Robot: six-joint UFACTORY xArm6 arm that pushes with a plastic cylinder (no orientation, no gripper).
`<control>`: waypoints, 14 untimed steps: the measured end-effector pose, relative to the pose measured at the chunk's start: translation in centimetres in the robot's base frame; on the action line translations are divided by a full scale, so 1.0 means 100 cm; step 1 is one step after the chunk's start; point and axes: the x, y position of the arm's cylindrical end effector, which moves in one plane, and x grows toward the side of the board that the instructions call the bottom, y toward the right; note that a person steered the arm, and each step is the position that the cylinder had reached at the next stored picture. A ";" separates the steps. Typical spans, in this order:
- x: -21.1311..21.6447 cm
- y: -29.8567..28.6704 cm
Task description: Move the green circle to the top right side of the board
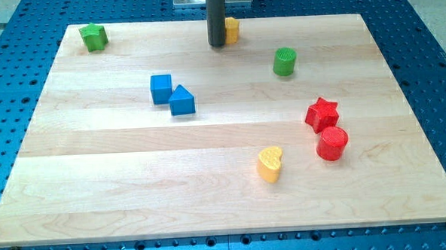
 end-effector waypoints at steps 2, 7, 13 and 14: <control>0.019 -0.001; 0.040 -0.001; 0.089 0.129; 0.045 0.184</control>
